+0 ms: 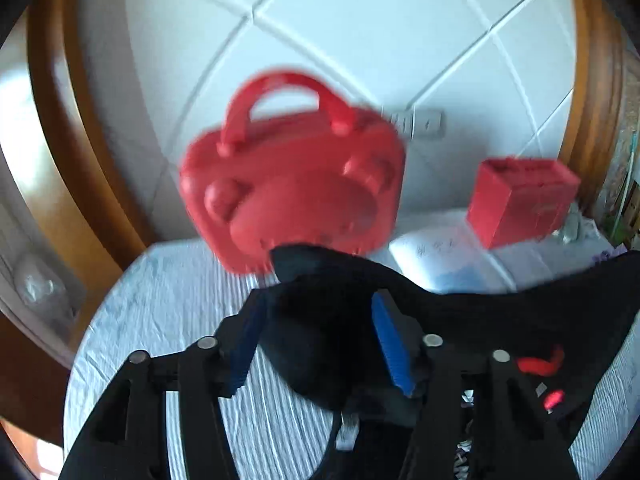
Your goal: Fold clothes
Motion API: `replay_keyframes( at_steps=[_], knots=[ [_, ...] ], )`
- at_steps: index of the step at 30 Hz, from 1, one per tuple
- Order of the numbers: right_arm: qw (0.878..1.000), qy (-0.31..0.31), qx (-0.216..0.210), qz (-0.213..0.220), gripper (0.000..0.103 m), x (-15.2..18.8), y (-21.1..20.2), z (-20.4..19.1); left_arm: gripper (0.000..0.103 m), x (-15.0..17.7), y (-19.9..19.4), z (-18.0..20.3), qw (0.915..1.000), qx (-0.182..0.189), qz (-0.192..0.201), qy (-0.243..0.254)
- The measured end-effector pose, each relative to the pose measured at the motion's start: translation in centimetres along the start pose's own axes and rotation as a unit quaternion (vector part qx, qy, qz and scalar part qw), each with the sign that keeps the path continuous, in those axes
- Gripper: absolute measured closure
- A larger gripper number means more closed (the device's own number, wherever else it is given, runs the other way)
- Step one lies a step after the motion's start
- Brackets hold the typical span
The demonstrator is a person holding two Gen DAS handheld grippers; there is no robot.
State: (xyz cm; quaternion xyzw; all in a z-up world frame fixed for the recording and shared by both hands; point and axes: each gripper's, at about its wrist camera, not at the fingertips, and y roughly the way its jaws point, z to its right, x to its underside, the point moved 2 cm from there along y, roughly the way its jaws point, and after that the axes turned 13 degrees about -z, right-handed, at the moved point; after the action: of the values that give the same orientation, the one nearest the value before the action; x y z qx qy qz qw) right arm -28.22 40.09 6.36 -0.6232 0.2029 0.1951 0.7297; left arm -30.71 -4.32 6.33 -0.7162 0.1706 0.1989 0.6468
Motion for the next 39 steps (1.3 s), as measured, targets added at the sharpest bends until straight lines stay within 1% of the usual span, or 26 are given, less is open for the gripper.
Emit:
replay_keyframes(
  at_steps=[2,4,7,10,12,15,17,20,22,25,27,29,31,32,33,34,35,36,37,38,39],
  knots=[
    [1.000,0.006,-0.013,-0.016,0.029,1.2,0.9,-0.6,0.046,1.8,1.0,-0.3,0.9998,-0.008,-0.018,-0.002],
    [1.000,0.001,-0.009,-0.020,0.029,3.2,0.7,-0.7,0.045,5.0,1.4,-0.4,0.9994,0.005,-0.035,0.005],
    [0.999,-0.001,-0.004,-0.040,0.029,6.9,0.4,0.0,0.043,10.6,1.8,0.0,0.9972,0.023,-0.067,0.022],
    [0.998,0.004,-0.006,-0.069,0.029,10.8,0.4,1.0,0.043,16.5,2.5,1.1,0.9925,0.038,-0.112,0.030],
    [0.996,0.011,-0.004,-0.093,0.029,13.3,0.9,1.7,0.043,19.5,2.9,1.8,0.9898,0.042,-0.133,0.029],
    [0.993,0.036,-0.006,-0.115,0.029,15.2,1.5,3.2,0.043,23.3,3.3,2.9,0.9855,0.047,-0.161,0.021],
    [0.992,0.049,-0.011,-0.120,0.029,15.6,1.7,4.0,0.043,25.3,3.6,3.5,0.9827,0.050,-0.178,0.015],
    [0.990,0.066,-0.033,-0.122,0.030,15.3,2.3,4.8,0.043,27.1,4.2,4.3,0.9801,0.039,-0.195,0.011],
    [0.989,0.070,-0.052,-0.118,0.031,14.4,3.1,4.8,0.043,27.9,4.5,4.7,0.9788,0.030,-0.202,0.007],
    [0.989,0.067,-0.066,-0.118,0.031,12.8,4.6,4.6,0.043,28.3,5.0,5.3,0.9772,0.025,-0.211,-0.002],
    [0.986,0.066,-0.086,-0.127,0.031,11.7,6.0,4.5,0.043,28.6,5.4,5.6,0.9748,0.029,-0.221,-0.010],
    [0.983,0.055,-0.103,-0.139,0.029,10.8,7.7,3.9,0.043,28.6,5.3,5.7,0.9751,0.031,-0.218,-0.026],
    [0.984,0.035,-0.098,-0.147,0.024,10.2,9.3,3.0,0.044,28.7,5.2,5.8,0.9749,0.030,-0.219,-0.029],
    [0.983,0.026,-0.094,-0.153,0.024,10.0,10.3,2.6,0.045,28.8,5.1,5.9,0.9753,0.031,-0.216,-0.031],
    [0.982,0.022,-0.099,-0.160,0.024,9.9,11.1,2.3,0.053,28.9,4.9,5.9,0.9758,0.032,-0.214,-0.033],
    [0.980,0.017,-0.104,-0.169,0.042,9.9,11.9,1.9,0.061,28.9,4.7,6.1,0.9767,0.032,-0.210,-0.030],
    [0.977,0.013,-0.109,-0.182,0.080,10.0,12.7,1.5,0.088,29.0,4.4,6.2,0.9771,0.031,-0.208,-0.031],
    [0.975,0.009,-0.111,-0.191,0.090,10.1,13.3,1.2,0.098,29.0,4.3,6.3,0.9767,0.032,-0.210,-0.034],
    [0.977,0.004,-0.107,-0.186,0.092,10.2,12.9,0.9,0.098,29.1,4.2,6.3,0.9764,0.033,-0.210,-0.037],
    [0.980,-0.002,-0.104,-0.170,0.094,10.2,11.8,0.6,0.099,29.1,3.9,6.3,0.9771,0.031,-0.207,-0.038],
    [0.983,-0.009,-0.100,-0.154,0.094,10.3,10.7,0.4,0.099,29.1,3.6,6.2,0.9777,0.030,-0.204,-0.039]
  ],
)
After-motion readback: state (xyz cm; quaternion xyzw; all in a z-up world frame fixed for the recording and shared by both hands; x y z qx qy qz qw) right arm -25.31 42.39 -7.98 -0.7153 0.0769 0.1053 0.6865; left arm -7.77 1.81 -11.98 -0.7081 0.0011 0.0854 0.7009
